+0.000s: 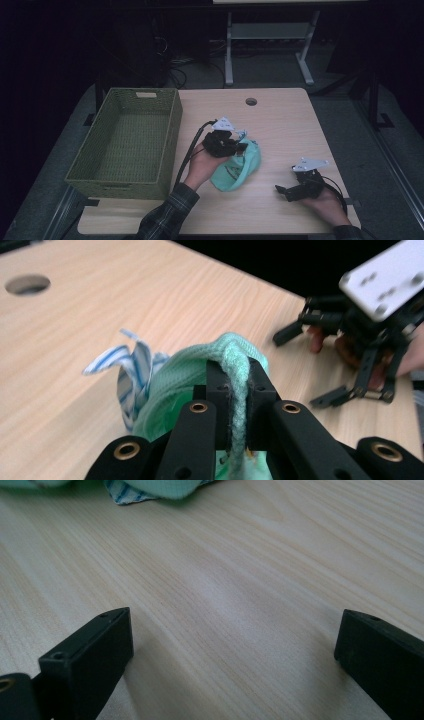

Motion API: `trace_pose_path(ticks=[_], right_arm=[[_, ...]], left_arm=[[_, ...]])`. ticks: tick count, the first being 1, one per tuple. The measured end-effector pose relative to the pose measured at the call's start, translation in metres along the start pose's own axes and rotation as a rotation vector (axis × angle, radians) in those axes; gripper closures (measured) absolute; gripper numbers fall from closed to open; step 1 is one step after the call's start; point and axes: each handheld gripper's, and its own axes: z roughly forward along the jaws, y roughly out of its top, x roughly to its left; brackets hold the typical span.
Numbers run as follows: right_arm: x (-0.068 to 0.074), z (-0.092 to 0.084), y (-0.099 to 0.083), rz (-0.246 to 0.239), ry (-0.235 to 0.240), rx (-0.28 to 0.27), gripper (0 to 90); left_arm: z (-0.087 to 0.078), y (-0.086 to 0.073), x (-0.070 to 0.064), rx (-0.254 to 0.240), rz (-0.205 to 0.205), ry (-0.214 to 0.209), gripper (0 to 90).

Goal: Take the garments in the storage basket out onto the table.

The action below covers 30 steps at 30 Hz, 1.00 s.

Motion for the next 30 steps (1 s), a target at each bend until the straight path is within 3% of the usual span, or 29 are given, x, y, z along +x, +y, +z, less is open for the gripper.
trace_pose_path(ticks=[14,19,24,26,30], right_arm=[[0.000,0.000,0.000,-0.001,0.000,0.002,1.8],[0.000,0.000,0.000,0.000,0.000,0.000,1.8],[0.000,0.000,0.000,0.000,0.000,0.000,1.8],[0.000,0.000,0.000,0.000,0.000,0.000,1.8],[0.000,0.000,0.000,-0.001,0.000,0.002,1.7]], left_arm=[[0.031,-0.039,0.001,0.145,0.056,0.012,82.8],[0.045,-0.049,0.001,0.194,0.043,0.001,82.7],[0.052,-0.054,0.000,0.196,0.037,-0.003,81.9],[0.051,-0.053,0.000,0.191,0.032,-0.009,77.6],[0.041,-0.046,0.000,0.182,0.027,-0.016,53.8]])
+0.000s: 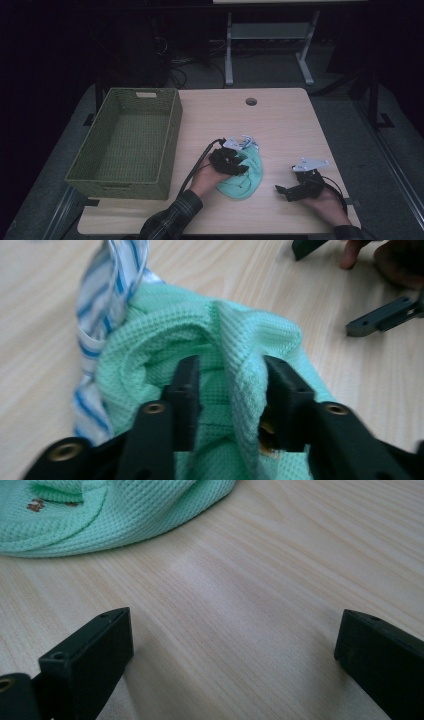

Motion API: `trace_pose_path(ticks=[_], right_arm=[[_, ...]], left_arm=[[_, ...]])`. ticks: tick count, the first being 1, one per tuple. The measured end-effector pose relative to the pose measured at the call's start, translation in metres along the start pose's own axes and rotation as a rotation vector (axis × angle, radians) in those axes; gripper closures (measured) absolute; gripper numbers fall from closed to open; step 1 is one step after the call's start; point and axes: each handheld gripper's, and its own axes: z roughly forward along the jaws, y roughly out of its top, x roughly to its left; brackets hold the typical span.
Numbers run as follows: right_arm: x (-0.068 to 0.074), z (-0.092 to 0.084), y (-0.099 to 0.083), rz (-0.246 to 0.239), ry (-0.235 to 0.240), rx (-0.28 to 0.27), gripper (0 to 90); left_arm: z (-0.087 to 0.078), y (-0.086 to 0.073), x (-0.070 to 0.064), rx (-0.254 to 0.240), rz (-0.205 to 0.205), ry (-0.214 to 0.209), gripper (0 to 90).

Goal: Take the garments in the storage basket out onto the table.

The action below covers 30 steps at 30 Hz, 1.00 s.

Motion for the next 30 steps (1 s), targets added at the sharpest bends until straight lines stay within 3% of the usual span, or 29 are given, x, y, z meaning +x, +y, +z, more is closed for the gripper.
trace_pose_path(ticks=[4,7,9,12,17,21,30], right_arm=[[0.000,0.000,0.000,-0.001,0.000,-0.001,1.8],[0.000,0.000,0.000,-0.002,0.000,-0.001,1.7],[0.000,0.000,0.000,-0.001,0.000,-0.001,1.8],[0.000,0.000,0.000,-0.003,0.000,-0.002,1.8],[0.000,0.000,0.000,0.000,0.000,-0.001,1.8],[0.000,0.000,0.000,0.000,0.000,-0.001,1.8],[0.000,0.000,0.000,0.002,-0.003,0.000,1.7]], left_arm=[[-0.020,0.005,-0.001,-0.025,-0.003,0.002,47.8],[-0.037,0.003,-0.001,-0.044,-0.023,-0.031,46.3],[-0.043,-0.001,-0.003,-0.043,-0.014,-0.019,47.3],[-0.053,-0.009,-0.007,-0.044,0.002,0.009,57.4],[-0.066,-0.024,-0.011,-0.037,-0.025,0.022,78.3],[-0.070,-0.037,-0.015,-0.023,-0.044,0.014,89.5],[-0.065,-0.060,-0.019,0.056,-0.022,0.046,89.6]])
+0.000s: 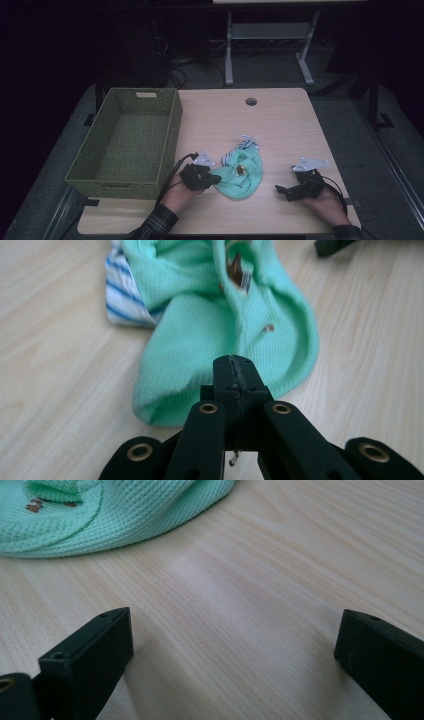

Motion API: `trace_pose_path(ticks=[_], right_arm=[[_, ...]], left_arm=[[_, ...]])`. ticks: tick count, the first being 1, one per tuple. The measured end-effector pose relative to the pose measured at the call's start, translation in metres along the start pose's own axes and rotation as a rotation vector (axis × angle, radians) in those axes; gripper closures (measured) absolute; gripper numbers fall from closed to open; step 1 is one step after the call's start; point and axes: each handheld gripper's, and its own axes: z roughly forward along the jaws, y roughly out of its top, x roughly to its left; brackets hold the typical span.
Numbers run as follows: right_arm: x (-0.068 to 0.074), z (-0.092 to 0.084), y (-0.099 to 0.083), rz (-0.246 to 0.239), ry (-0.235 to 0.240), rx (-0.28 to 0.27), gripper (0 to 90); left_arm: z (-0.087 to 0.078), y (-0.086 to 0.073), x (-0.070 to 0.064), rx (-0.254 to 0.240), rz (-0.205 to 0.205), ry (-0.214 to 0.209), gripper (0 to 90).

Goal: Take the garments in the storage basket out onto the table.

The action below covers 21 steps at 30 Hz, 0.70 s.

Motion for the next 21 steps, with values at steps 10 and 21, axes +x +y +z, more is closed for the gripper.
trace_pose_path(ticks=[10,21], right_arm=[[0.001,0.000,-0.001,0.002,-0.005,-0.003,1.8],[0.000,0.000,0.000,0.003,-0.004,-0.001,1.8]], left_arm=[[0.020,-0.002,0.004,0.084,0.048,0.037,88.7],[0.020,-0.001,0.007,0.095,0.039,0.019,87.8]])
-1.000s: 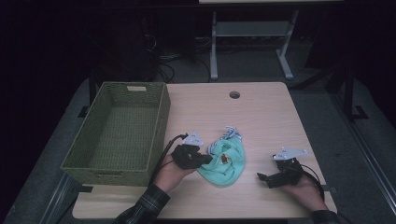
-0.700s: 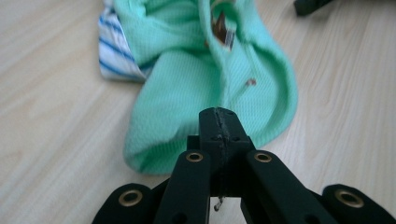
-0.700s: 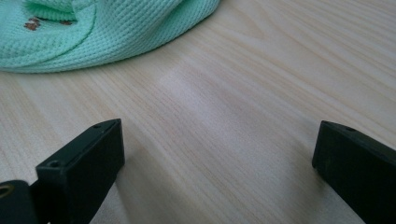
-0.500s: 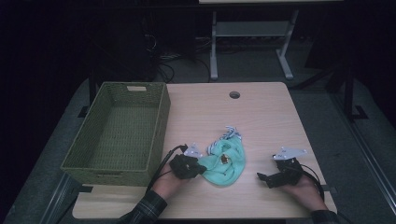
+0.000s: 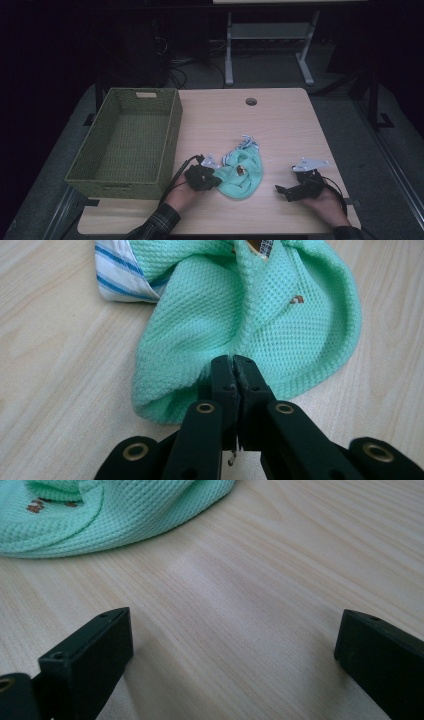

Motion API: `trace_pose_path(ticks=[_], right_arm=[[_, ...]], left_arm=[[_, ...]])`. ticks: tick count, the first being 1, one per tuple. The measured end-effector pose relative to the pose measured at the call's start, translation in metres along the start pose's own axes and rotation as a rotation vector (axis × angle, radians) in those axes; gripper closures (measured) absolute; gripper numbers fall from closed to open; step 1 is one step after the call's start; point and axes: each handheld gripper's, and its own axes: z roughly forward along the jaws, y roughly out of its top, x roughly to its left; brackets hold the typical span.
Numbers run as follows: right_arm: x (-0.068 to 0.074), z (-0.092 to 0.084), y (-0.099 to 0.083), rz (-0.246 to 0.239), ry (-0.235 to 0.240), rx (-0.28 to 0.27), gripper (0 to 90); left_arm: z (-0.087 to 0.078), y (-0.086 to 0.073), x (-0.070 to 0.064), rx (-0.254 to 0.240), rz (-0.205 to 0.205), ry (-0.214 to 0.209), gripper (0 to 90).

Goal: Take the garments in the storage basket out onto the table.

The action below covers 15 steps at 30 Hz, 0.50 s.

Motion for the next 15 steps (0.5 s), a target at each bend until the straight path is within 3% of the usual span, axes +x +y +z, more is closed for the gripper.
trace_pose_path(ticks=[5,7,15], right_arm=[[-0.001,0.000,0.004,0.005,0.005,0.031,2.0],[-0.003,-0.002,0.008,0.032,0.018,0.043,8.2],[-0.008,-0.009,0.025,0.032,0.029,-0.037,13.6]], left_arm=[[0.000,0.000,0.000,-0.001,-0.004,-0.002,87.8],[0.000,0.000,0.001,-0.001,-0.012,-0.011,87.9],[0.001,0.001,0.001,-0.006,-0.029,-0.014,87.9]])
